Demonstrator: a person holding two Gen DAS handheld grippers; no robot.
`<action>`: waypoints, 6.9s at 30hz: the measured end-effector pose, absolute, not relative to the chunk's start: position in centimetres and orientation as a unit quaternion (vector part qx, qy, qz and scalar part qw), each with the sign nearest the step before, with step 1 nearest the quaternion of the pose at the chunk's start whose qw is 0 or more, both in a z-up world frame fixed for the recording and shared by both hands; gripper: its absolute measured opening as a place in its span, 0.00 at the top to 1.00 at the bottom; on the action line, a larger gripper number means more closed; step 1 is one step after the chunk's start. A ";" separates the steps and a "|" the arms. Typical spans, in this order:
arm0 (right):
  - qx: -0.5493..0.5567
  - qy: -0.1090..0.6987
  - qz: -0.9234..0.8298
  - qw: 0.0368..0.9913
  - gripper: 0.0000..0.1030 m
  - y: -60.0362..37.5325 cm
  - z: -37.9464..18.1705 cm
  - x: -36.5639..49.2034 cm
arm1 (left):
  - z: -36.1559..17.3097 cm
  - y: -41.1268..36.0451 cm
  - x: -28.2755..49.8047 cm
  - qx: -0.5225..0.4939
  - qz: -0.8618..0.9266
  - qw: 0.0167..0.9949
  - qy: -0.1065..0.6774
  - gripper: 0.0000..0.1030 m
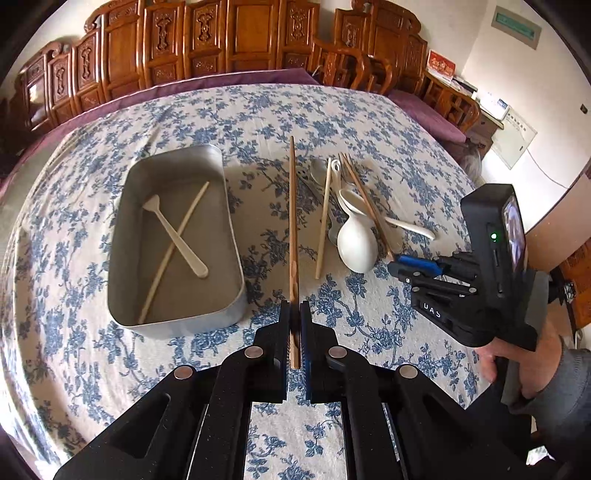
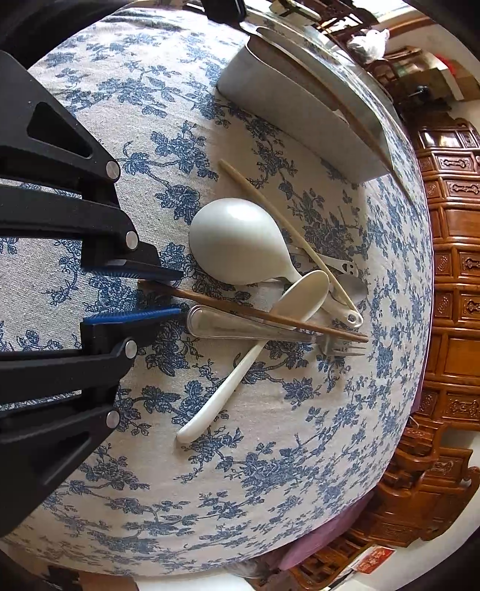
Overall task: Organize utensils
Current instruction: 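Close the right gripper on a brown chopstick while the left gripper holds its chopstick, then carry the chopstick in the left gripper into the tray and open it while the right gripper holds its chopstick, then move the right gripper's chopstick over the tray and open the right gripper, then move both open grippers back toward the utensil pile, then lower the right gripper onto the silver metal fork and close it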
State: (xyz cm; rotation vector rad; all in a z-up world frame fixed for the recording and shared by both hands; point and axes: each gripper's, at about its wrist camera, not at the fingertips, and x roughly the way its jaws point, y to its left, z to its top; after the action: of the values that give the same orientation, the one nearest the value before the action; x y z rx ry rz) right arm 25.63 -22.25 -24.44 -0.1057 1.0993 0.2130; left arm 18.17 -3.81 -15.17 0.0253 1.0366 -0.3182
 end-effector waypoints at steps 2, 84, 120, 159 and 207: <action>-0.056 0.521 0.097 0.846 0.85 -22.1 -24.4 25.6 | -14.5 -3.4 18.0 0.013 -0.150 0.860 0.487 0.96; -0.034 0.480 0.264 0.836 0.94 -10.2 -14.8 23.4 | -14.5 7.1 20.7 -0.021 -0.053 0.879 0.473 0.57; -0.010 0.466 0.291 0.836 0.92 -5.1 -15.6 26.5 | -12.0 12.2 17.5 -0.017 -0.026 0.888 0.458 0.29; 0.014 0.483 0.145 0.864 0.76 -25.0 -19.5 25.9 | -14.7 -4.9 22.7 0.031 -0.150 0.867 0.474 0.18; -0.010 0.506 0.112 0.855 0.92 -27.6 -20.1 33.5 | -20.7 -11.3 28.4 0.080 -0.160 0.833 0.523 0.65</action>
State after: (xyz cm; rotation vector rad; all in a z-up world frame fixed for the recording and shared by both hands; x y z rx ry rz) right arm 33.50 -27.58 -20.08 -0.0219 1.0632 0.2348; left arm 28.37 -11.32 -20.74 0.1705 1.1089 -0.3397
